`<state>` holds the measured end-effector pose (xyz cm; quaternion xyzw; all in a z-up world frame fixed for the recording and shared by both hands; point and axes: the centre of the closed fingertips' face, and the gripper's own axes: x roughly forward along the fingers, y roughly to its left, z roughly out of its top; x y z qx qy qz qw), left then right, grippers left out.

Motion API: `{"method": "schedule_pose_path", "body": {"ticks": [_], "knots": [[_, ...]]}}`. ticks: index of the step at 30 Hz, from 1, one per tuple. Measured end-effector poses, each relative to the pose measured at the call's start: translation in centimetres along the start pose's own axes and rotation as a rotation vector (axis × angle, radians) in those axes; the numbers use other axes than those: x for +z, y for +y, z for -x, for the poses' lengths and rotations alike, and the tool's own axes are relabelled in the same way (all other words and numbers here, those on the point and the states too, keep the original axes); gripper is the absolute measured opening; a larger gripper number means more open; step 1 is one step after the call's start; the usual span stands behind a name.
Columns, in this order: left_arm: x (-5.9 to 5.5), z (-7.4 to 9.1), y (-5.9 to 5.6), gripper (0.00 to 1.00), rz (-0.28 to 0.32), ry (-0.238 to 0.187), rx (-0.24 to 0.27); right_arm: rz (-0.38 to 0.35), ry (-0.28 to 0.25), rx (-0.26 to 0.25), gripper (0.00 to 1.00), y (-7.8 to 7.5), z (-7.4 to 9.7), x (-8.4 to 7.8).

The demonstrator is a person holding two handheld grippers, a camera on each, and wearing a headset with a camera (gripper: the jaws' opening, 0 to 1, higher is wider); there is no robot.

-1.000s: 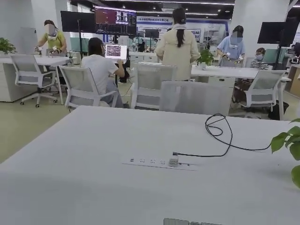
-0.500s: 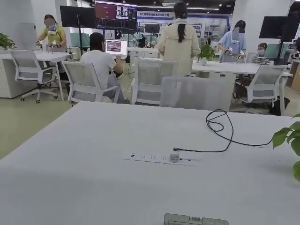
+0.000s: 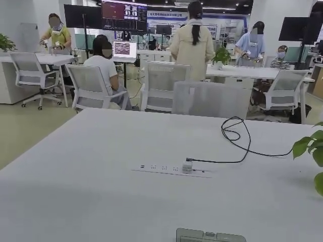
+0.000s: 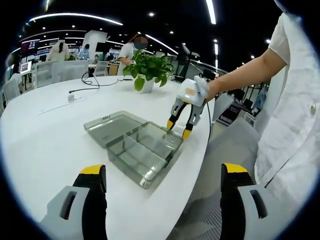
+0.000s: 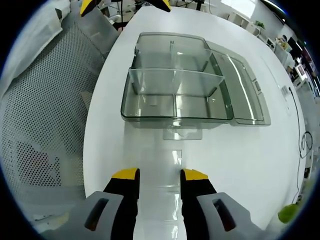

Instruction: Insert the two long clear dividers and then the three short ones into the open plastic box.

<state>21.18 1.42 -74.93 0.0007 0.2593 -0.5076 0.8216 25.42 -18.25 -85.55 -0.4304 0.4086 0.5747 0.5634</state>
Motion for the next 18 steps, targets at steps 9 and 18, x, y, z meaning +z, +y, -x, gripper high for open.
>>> {"method": "schedule_pose_path", "body": {"ticks": [9,18], "knots": [[-0.1,0.1,-0.1,0.97,0.0,0.002,0.0,-0.005,0.007,-0.008,0.33,-0.1,0.1,-0.1],[0.1,0.1,-0.1,0.97,-0.005,-0.002,-0.002,-0.034,-0.006,-0.034,0.33,-0.3,1.3,-0.2]]}}
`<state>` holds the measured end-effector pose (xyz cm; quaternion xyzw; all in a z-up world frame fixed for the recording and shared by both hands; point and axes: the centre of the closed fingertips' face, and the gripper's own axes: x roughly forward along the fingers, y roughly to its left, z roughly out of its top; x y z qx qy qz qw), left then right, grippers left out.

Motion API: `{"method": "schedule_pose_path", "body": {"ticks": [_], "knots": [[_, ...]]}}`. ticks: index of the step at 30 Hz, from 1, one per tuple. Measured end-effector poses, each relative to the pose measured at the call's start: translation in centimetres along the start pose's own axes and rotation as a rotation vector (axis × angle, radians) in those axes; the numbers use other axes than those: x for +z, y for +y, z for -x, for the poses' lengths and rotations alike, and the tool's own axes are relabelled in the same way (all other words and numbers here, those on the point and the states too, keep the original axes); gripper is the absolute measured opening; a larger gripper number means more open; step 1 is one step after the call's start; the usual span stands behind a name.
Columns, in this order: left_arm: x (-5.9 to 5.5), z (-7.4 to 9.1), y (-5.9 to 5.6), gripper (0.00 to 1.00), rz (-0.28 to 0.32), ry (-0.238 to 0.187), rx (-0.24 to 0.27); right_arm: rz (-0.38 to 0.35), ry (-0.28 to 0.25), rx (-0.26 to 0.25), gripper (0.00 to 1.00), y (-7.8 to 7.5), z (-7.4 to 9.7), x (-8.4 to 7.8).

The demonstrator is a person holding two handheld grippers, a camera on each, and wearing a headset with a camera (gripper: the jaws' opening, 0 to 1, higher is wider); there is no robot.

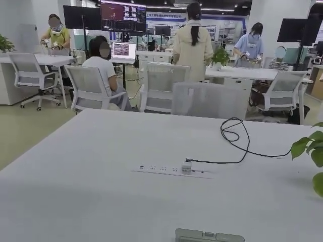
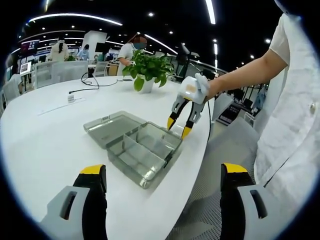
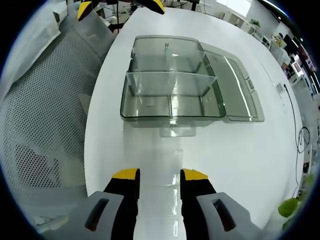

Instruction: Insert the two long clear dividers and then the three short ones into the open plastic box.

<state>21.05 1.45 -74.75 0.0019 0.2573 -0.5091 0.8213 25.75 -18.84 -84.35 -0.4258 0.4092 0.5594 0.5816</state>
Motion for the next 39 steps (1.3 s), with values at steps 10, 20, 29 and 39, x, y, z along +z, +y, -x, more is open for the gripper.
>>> {"method": "schedule_pose_path", "body": {"ticks": [10,20,29,39], "knots": [[0.4,0.1,0.0,0.97,-0.002,-0.003,-0.003,-0.014,-0.019,-0.047,0.33,-0.2,2.5,0.2],[1.7,0.1,0.4,0.96,0.012,-0.02,0.001,0.028,-0.042,-0.105,0.33,-0.1,5.9,2.0],[3.9,-0.4,0.5,0.91,0.09,-0.06,-0.005,0.076,-0.076,-0.147,0.33,0.5,8.5,5.3],[6.0,-1.9,-1.0,0.84,0.315,-0.104,-0.066,0.12,-0.088,-0.18,0.33,1.2,9.8,8.3]]}}
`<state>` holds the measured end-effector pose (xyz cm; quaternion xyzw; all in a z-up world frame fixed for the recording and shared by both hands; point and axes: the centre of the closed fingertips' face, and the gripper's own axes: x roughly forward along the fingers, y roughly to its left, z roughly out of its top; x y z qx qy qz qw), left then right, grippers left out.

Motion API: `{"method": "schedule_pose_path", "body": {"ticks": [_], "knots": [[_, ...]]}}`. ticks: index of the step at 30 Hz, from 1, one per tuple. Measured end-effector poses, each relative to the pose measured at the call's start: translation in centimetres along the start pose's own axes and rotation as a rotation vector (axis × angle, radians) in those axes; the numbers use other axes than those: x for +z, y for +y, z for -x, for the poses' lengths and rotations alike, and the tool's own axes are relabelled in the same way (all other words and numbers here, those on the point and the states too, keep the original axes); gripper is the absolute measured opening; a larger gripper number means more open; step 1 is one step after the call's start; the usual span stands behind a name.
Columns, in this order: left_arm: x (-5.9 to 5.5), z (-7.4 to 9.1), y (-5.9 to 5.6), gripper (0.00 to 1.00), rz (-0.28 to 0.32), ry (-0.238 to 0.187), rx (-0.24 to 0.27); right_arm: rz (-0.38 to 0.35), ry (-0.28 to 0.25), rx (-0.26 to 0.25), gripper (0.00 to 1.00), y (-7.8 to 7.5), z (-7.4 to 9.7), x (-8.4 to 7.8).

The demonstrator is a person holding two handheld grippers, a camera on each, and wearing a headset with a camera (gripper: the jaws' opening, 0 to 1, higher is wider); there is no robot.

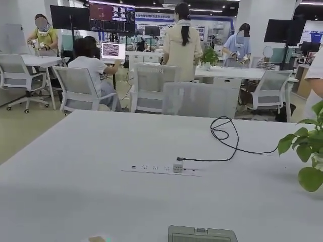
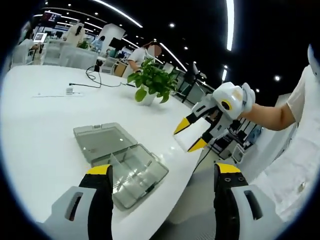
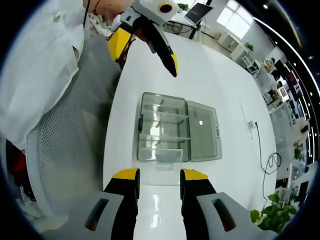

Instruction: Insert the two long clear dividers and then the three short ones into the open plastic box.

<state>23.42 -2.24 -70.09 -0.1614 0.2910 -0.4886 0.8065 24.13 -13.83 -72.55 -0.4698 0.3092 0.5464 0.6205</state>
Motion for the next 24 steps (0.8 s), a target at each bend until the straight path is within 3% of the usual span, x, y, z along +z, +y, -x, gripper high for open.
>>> {"method": "schedule_pose_path", "body": {"ticks": [3,9,11,16,24], "knots": [[0.5,-0.5,-0.5,0.81,0.049,-0.026,-0.02,0.009,-0.006,-0.007,0.33,0.0,0.2,0.7],[0.8,-1.3,-1.1,0.7,0.164,-0.04,-0.059,0.021,-0.024,-0.018,0.33,-0.1,0.8,2.6],[0.6,-1.6,-1.4,0.67,0.226,-0.031,-0.069,0.02,-0.03,-0.021,0.33,-0.1,0.9,3.1],[1.0,-2.3,-2.2,0.57,0.293,-0.062,-0.107,0.026,-0.044,-0.021,0.33,0.2,1.2,4.4],[0.8,-3.5,-3.2,0.42,0.349,-0.058,-0.146,0.047,-0.057,-0.021,0.33,0.6,1.5,6.0]]}}
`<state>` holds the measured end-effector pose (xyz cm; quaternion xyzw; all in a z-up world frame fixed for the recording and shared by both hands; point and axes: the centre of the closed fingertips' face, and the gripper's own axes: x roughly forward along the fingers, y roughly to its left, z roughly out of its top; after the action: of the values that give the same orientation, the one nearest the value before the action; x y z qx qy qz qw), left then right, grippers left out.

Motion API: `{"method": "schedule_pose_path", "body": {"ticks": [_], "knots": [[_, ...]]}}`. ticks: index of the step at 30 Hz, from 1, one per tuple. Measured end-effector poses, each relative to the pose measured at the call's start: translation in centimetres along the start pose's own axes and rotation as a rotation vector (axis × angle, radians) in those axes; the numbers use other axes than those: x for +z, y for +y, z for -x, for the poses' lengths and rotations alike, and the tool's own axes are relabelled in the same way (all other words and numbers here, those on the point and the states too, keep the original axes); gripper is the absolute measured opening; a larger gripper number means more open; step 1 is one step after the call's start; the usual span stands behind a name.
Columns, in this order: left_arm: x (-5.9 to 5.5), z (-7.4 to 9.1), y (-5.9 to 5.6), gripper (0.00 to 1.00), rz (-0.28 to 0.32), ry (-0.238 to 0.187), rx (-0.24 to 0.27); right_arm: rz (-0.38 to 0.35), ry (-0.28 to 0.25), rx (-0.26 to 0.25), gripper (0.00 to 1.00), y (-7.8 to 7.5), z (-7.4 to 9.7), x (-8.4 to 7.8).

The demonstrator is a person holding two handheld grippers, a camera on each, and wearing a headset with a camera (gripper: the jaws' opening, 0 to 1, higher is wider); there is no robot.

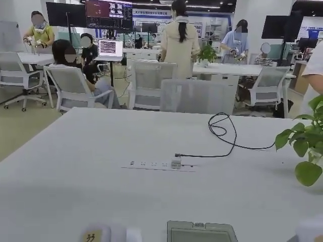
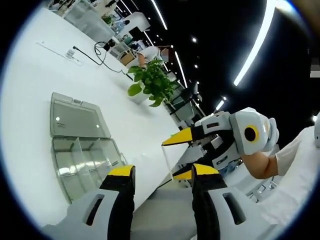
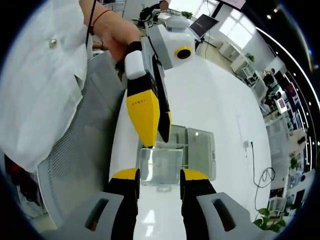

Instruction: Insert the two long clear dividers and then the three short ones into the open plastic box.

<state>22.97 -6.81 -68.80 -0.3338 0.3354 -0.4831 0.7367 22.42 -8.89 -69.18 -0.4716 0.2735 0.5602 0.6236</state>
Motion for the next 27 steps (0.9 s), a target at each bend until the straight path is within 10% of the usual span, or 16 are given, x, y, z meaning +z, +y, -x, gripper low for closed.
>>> {"method": "schedule_pose_path", "body": {"ticks": [27], "knots": [[-0.9,-1.4,-1.1,0.0,0.041,0.021,-0.061,0.027,0.006,0.008,0.33,0.6,0.0,1.1]]}}
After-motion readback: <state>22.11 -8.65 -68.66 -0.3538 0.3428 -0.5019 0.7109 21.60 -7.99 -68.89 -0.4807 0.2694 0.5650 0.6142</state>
